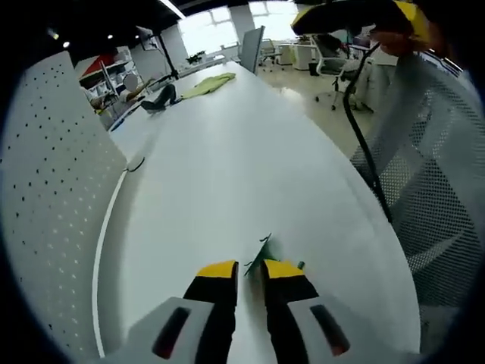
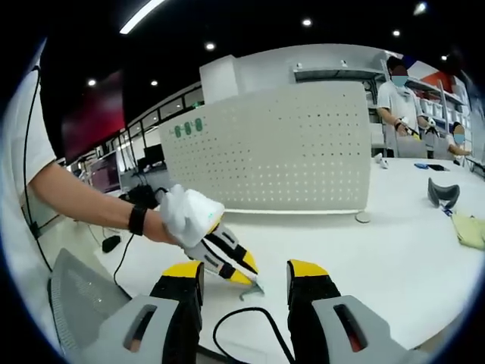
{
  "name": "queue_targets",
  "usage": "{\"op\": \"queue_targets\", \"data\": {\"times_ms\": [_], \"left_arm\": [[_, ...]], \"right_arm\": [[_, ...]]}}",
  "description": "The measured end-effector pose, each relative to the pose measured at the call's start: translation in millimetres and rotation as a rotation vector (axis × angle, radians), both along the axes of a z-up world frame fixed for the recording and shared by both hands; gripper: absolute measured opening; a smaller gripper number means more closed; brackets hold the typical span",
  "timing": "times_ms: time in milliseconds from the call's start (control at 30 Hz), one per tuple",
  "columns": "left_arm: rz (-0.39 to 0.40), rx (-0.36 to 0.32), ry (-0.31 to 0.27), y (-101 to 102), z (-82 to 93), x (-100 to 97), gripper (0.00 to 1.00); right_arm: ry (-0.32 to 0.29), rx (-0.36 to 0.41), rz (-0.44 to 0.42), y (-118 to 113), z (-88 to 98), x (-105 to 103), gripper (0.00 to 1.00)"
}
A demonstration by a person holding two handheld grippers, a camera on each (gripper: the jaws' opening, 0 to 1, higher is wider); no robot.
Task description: Insert the hook assembly into the mounting plate slot until the hook locks in place.
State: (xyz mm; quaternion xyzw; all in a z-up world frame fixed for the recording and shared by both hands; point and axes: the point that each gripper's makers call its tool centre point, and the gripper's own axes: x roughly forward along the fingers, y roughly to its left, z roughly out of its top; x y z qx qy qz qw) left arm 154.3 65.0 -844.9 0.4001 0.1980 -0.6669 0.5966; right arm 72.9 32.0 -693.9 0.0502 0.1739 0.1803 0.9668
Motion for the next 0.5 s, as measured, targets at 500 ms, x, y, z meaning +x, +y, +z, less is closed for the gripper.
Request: {"op": "queue_targets", "data": {"times_ms": [500], "left_arm": [[-0.150, 0.043, -0.125, -4.0, -6.9, -2.7, 0.10]], "right_arm": [[0.032, -0.048, 0.001, -1.6, -8.8, -1.4, 0.44]]}}
